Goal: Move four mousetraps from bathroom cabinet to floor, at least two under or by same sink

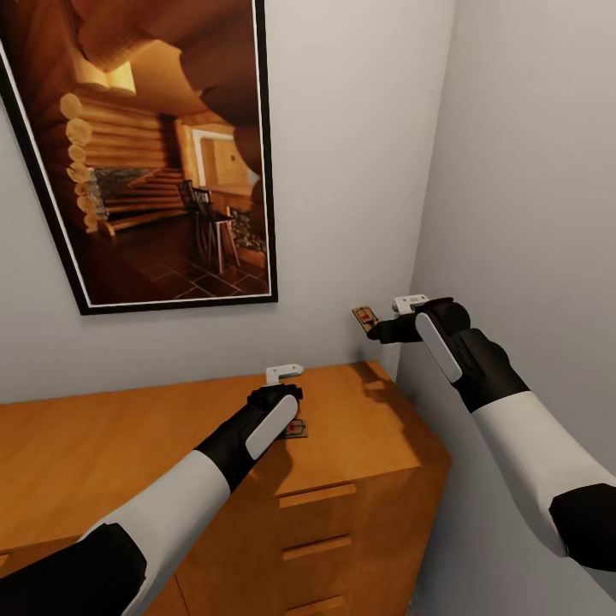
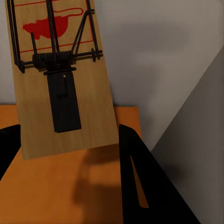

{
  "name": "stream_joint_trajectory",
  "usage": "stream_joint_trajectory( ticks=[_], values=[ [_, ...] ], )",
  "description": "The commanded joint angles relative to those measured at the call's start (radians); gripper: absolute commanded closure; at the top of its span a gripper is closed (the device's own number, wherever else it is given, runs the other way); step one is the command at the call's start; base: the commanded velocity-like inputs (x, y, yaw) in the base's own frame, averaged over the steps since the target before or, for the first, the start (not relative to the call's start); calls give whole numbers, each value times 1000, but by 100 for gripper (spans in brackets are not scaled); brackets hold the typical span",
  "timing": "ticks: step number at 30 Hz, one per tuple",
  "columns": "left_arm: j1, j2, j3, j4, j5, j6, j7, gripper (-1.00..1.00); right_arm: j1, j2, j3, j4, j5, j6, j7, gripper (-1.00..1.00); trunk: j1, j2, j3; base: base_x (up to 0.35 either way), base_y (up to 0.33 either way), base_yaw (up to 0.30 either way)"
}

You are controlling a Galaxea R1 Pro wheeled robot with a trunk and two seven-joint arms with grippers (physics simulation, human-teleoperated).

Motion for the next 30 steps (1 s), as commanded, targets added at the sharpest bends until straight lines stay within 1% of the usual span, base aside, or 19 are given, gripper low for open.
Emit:
stream_joint_trajectory(
  ticks=[1,6,12,15,30],
  values=[
    [-1,0,-2,0,4,3,7,-100,-1,-1,3,-1,-13,3,-11,100,0,-1,-1,0,0,0],
    [-1,0,-12,1,5,4,7,-100,-1,-1,3,-1,-13,3,-11,100,0,-1,-1,0,0,0],
    [-1,0,-41,6,7,3,6,-100,-1,-1,3,-1,-13,3,-11,100,0,-1,-1,0,0,0],
    [-1,0,-49,13,10,3,6,-100,-1,-1,3,-1,-13,3,-11,100,0,-1,-1,0,0,0],
    [-1,0,-59,48,18,2,5,-100,-1,-1,3,-1,-12,3,-11,100,0,-1,-1,0,0,0]
  ],
)
